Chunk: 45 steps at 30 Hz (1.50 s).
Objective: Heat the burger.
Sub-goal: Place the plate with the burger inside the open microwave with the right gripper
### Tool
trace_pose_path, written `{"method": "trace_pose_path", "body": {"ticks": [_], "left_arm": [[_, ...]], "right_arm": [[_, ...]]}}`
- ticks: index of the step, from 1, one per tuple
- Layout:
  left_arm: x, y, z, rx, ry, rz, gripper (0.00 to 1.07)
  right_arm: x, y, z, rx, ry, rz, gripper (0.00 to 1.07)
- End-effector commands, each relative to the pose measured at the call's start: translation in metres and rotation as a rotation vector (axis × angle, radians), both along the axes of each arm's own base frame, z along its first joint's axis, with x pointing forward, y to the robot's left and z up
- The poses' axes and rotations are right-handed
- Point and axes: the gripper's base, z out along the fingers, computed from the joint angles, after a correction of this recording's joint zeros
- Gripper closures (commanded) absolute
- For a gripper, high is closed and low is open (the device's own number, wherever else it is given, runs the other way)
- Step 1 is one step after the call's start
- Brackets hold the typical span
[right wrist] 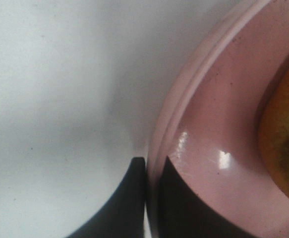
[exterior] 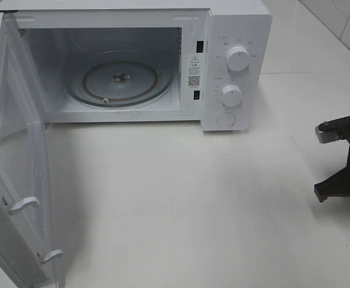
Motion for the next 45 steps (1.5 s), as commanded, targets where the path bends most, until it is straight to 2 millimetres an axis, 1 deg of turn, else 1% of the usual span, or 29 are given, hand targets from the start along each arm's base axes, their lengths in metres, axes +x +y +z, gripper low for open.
{"method": "trace_pose_path", "body": {"ticks": [1, 2, 3, 5, 6, 8, 10, 13, 15, 18, 19, 22, 30, 39, 41, 44, 45], "left_arm": [[-0.002, 0.0, 0.0, -0.004, -0.025, 0.004, 0.09], [-0.002, 0.0, 0.0, -0.004, -0.025, 0.004, 0.09], [-0.002, 0.0, 0.0, -0.004, -0.025, 0.004, 0.09], [-0.002, 0.0, 0.0, -0.004, -0.025, 0.004, 0.09], [-0.002, 0.0, 0.0, -0.004, -0.025, 0.004, 0.09], [-0.002, 0.0, 0.0, -0.004, -0.025, 0.004, 0.09], [-0.002, 0.0, 0.0, -0.004, -0.025, 0.004, 0.09], [-0.002, 0.0, 0.0, -0.004, -0.025, 0.004, 0.09], [-0.002, 0.0, 0.0, -0.004, -0.025, 0.004, 0.09], [-0.002, 0.0, 0.0, -0.004, -0.025, 0.004, 0.09], [-0.002, 0.0, 0.0, -0.004, -0.025, 0.004, 0.09], [-0.002, 0.0, 0.0, -0.004, -0.025, 0.004, 0.09], [-0.002, 0.0, 0.0, -0.004, -0.025, 0.004, 0.09], [-0.002, 0.0, 0.0, -0.004, -0.025, 0.004, 0.09], [-0.002, 0.0, 0.0, -0.004, -0.025, 0.004, 0.09], [-0.002, 0.0, 0.0, -0.004, -0.025, 0.004, 0.09], [-0.002, 0.0, 0.0, -0.004, -0.025, 0.004, 0.09]], "right_arm": [[-0.001, 0.0, 0.012, -0.071, -0.026, 0.012, 1.07], [-0.001, 0.0, 0.012, -0.071, -0.026, 0.012, 1.07], [-0.002, 0.002, 0.017, -0.091, -0.036, 0.023, 1.07], [-0.003, 0.003, 0.019, -0.099, -0.034, 0.025, 1.07], [-0.006, 0.003, 0.024, -0.123, -0.03, 0.031, 1.07], [-0.007, 0.004, 0.026, -0.135, -0.025, 0.034, 1.07], [-0.01, 0.008, 0.033, -0.155, -0.027, 0.048, 1.07], [-0.011, 0.009, 0.034, -0.158, -0.026, 0.052, 1.07], [-0.014, 0.015, 0.04, -0.167, -0.037, 0.069, 1.07], [-0.015, 0.016, 0.042, -0.167, -0.042, 0.072, 1.07], [-0.017, 0.019, 0.046, -0.168, -0.054, 0.074, 1.07], [-0.021, 0.023, 0.051, -0.17, -0.064, 0.084, 1.07], [-0.034, 0.029, 0.049, -0.171, -0.046, 0.116, 1.07], [-0.051, 0.023, 0.052, -0.164, -0.051, 0.113, 1.07], [-0.058, 0.02, 0.052, -0.162, -0.048, 0.112, 1.07], [-0.06, 0.019, 0.052, -0.161, -0.05, 0.112, 1.07], [-0.063, 0.019, 0.053, -0.155, -0.056, 0.118, 1.07]]}}
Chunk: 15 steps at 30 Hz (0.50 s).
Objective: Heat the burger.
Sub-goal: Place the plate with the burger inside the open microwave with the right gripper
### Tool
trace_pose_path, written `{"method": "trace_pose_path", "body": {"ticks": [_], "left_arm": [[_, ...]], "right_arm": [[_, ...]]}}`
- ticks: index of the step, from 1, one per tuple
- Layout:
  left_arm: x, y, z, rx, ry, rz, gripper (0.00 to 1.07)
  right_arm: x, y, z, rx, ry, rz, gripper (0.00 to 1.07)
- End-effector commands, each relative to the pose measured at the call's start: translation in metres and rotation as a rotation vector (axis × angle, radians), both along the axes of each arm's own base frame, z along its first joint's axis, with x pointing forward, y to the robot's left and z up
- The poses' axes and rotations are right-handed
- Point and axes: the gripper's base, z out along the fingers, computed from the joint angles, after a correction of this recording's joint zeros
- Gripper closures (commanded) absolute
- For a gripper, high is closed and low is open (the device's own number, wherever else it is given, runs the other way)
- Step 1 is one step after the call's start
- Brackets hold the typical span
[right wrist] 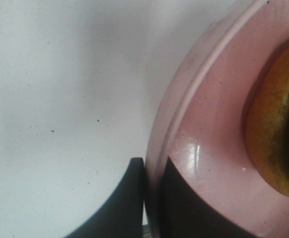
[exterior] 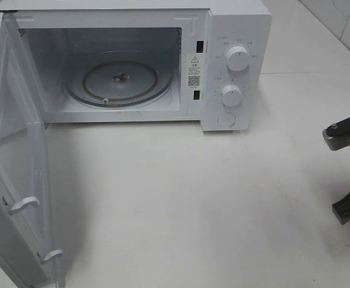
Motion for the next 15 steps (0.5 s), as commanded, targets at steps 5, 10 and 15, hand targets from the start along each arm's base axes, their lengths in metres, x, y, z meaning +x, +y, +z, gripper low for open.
{"method": "trace_pose_path", "body": {"ticks": [5, 10, 15], "left_arm": [[-0.002, 0.0, 0.0, -0.004, -0.025, 0.004, 0.09], [-0.002, 0.0, 0.0, -0.004, -0.025, 0.004, 0.09], [-0.002, 0.0, 0.0, -0.004, -0.025, 0.004, 0.09]], "right_arm": [[-0.013, 0.0, 0.009, -0.045, -0.023, 0.039, 1.07], [-0.018, 0.006, 0.009, -0.06, -0.012, 0.07, 1.07], [-0.022, 0.016, 0.009, -0.063, -0.011, 0.123, 1.07]]}}
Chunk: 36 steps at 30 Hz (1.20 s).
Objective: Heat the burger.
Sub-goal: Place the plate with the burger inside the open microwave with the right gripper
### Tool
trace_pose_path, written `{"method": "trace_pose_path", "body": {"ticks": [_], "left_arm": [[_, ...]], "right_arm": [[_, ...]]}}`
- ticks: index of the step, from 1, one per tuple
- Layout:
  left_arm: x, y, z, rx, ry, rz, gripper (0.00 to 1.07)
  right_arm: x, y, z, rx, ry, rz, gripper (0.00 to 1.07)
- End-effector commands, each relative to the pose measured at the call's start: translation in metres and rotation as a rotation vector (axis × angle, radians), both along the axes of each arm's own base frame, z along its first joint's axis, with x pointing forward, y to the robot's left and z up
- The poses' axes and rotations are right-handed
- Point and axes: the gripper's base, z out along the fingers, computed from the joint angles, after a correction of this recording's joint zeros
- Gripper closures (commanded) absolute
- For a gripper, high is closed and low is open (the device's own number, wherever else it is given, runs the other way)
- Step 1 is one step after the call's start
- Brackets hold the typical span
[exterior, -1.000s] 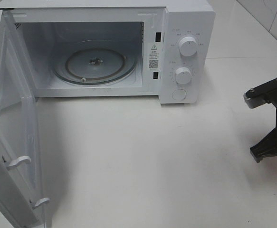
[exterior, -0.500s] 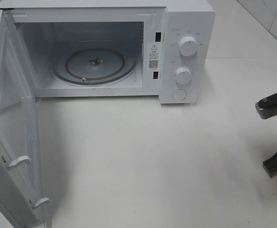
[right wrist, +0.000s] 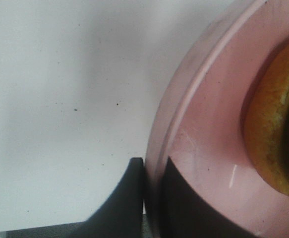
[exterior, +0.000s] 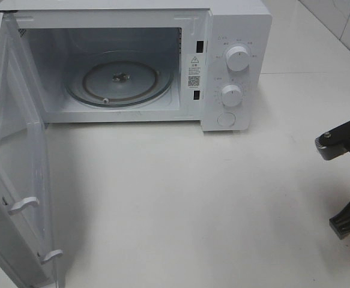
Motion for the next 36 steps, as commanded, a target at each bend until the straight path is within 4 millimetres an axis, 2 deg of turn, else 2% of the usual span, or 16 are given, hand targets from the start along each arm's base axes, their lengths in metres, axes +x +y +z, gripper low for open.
{"method": "trace_pose_path", "body": {"ticks": [1, 22, 24, 36], "left_arm": [[-0.002, 0.0, 0.0, -0.004, -0.025, 0.004, 0.09], [-0.002, 0.0, 0.0, -0.004, -0.025, 0.004, 0.09], [-0.002, 0.0, 0.0, -0.004, -0.025, 0.004, 0.09], [-0.002, 0.0, 0.0, -0.004, -0.025, 0.004, 0.09]], "right_arm": [[-0.004, 0.002, 0.004, -0.059, -0.003, 0.046, 1.07], [-0.021, 0.034, 0.005, -0.087, -0.003, 0.211, 1.07], [-0.027, 0.041, 0.006, -0.101, 0.002, 0.255, 1.07], [-0.04, 0.055, 0.007, -0.13, 0.007, 0.348, 1.07]]}}
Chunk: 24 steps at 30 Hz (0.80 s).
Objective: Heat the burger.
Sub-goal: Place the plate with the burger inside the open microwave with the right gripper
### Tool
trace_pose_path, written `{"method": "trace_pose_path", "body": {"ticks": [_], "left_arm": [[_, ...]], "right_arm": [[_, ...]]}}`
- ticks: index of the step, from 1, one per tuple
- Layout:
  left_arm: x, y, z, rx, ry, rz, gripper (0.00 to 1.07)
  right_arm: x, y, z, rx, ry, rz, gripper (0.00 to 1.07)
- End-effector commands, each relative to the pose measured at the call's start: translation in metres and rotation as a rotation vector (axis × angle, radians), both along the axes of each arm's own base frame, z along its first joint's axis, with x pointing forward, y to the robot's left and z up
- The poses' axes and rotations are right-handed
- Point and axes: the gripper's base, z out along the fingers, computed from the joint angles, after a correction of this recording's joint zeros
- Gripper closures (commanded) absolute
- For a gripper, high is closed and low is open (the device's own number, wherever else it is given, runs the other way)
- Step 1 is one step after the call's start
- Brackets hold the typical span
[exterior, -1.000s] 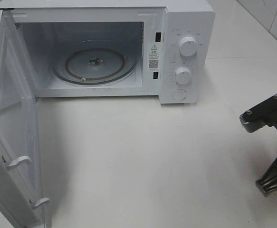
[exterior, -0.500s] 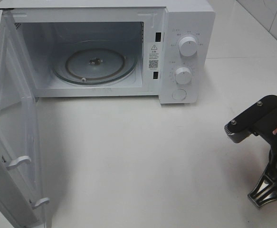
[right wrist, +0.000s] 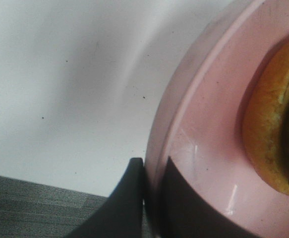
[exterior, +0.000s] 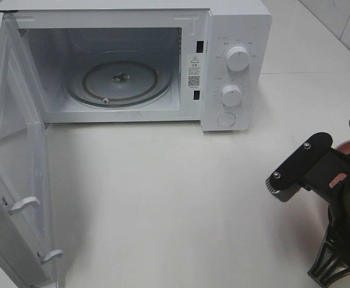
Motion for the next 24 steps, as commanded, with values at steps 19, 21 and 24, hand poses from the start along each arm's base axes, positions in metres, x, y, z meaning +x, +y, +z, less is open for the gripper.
{"method": "trace_pose_path", "body": {"ticks": [19, 21, 24], "left_arm": [[-0.002, 0.0, 0.0, -0.004, -0.025, 0.004, 0.09], [-0.002, 0.0, 0.0, -0.004, -0.025, 0.004, 0.09], [-0.002, 0.0, 0.0, -0.004, -0.025, 0.004, 0.09]], "right_arm": [[-0.033, 0.026, 0.005, -0.061, -0.016, 0.233, 1.07], [-0.035, 0.027, 0.005, -0.061, -0.016, 0.246, 1.07], [-0.041, 0.032, 0.005, -0.062, -0.018, 0.29, 1.07]]}}
